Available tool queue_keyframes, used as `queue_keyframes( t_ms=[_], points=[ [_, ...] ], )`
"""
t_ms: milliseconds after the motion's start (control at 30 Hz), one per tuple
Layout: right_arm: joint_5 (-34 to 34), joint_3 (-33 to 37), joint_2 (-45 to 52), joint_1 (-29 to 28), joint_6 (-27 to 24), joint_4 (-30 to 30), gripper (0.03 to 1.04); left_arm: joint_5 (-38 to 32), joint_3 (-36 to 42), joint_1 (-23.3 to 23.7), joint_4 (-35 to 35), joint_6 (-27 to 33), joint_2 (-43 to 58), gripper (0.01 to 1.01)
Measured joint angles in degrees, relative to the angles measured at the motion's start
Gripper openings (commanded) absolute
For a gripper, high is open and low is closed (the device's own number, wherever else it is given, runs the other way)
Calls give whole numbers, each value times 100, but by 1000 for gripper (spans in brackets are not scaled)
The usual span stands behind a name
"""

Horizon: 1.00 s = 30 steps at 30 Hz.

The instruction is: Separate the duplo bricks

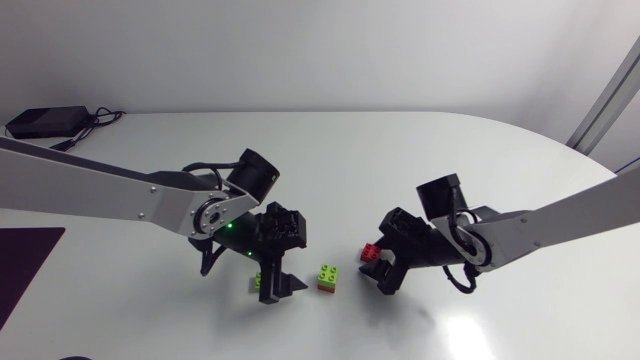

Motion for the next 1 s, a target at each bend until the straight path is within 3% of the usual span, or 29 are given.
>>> queue_keyframes(
  t_ms=[433, 733, 1000],
  points=[
    [-168, -44, -1596, -190, -15, -1021, 987, 55, 470, 0, -2, 11, 382, 970],
    [-382, -52, -2026, -308, -59, -1327, 989, 374, 874, -153, -647, 435, 616, 956],
    [-616, -177, -2142, -494, -166, -1342, 987, 433, 1405, -249, -1440, 970, 942, 875]
  ],
)
